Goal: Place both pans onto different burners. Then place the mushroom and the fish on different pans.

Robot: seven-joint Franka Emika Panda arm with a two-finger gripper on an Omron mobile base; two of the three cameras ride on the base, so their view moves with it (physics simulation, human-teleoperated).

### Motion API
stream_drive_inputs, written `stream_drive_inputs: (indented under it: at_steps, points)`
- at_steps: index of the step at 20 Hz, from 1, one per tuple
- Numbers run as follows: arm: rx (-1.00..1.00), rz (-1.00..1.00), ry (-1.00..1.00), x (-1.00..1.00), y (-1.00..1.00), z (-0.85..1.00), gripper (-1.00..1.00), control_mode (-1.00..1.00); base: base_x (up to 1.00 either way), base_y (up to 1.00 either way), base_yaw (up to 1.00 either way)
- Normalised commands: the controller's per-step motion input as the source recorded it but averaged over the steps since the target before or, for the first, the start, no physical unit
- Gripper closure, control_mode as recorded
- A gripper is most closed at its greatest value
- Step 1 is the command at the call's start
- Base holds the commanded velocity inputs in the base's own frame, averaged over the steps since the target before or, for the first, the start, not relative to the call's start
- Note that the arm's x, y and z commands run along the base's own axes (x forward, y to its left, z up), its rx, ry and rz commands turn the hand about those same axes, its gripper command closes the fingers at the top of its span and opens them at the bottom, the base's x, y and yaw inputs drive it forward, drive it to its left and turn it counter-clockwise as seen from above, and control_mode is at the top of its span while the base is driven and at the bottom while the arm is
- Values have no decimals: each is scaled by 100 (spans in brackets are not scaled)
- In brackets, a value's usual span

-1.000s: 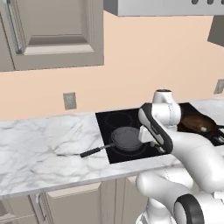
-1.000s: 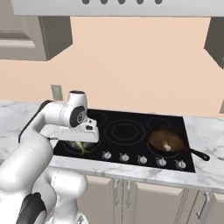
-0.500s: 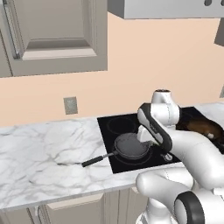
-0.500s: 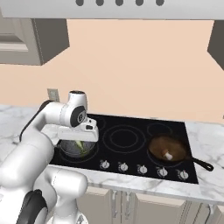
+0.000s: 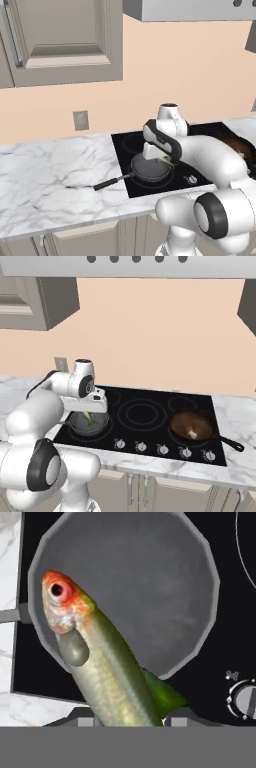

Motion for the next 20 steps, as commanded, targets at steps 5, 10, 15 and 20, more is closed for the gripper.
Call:
stream_drive_inputs:
  at_steps: [5,10,15,20]
  points:
    - [0,0,0,43,20,-19,100,-100,0,0,0]
    - [-1,0,0,26,17,-23,100,-100,0,0,0]
    - [0,0,0,10,4,-33,100,-100,0,0,0]
    - [0,0,0,18,0,-30,100,-100,0,0,0]
